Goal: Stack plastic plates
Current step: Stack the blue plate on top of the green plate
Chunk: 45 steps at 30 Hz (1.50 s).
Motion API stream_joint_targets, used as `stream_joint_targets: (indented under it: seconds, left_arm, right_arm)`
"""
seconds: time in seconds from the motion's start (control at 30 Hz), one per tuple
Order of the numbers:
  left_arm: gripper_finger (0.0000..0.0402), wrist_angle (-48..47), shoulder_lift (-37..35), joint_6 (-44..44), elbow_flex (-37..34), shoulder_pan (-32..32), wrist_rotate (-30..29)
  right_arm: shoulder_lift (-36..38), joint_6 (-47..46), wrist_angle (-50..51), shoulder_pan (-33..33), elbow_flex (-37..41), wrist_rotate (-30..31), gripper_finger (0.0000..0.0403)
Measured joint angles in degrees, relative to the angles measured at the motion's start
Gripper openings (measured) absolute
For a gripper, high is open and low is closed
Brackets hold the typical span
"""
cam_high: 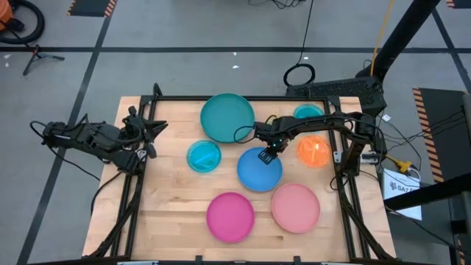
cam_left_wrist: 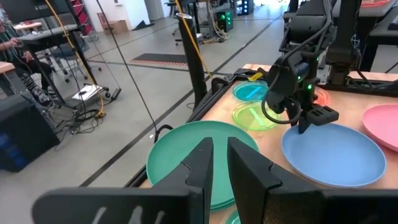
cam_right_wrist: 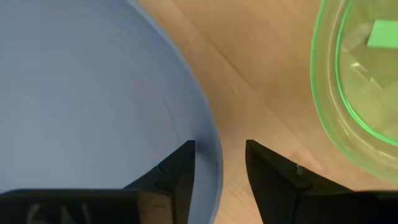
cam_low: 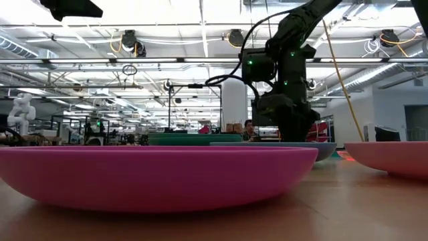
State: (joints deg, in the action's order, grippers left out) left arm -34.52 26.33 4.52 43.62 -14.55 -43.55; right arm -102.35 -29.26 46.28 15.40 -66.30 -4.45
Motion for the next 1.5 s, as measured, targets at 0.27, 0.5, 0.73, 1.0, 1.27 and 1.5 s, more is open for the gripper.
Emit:
stream_joint_targets:
  seconds: [0.27,0.5,0.73,1.0,1.27,1.5]
  left_arm:
    - [0.0056,0.0,0.0,0.6,0.0,0.0,0.0]
    - [0.0056,0.0,0.0,1.0,0.0,0.0,0.0]
    - [0.0056,0.0,0.0,0.7,0.0,0.0,0.0]
    - [0.0056,0.0,0.0,0.8,0.0,0.0,0.0]
    - [0.0056,0.1,0.0,0.5,0.0,0.0,0.0]
    - [0.0056,0.6,0.0,0.0,0.0,0.0,0.0]
  right_arm:
    - [0.0,-0.9,-1.5,-0.1,0.0,-0.1,0.0056]
    - [0.2,-0.7,-1.5,-0.1,0.0,-0.4,0.0016]
    - [3.1,1.3,-0.7,1.5,-0.8,-0.5,0.0005]
    - [8.4,3.6,-1.5,3.6,-5.0,0.0,0.0003]
    - [8.7,6.4,-6.6,6.2,-11.3,-0.3,0.0002]
    - [8.7,6.5,-15.6,10.3,-13.1,-0.4,0.0001]
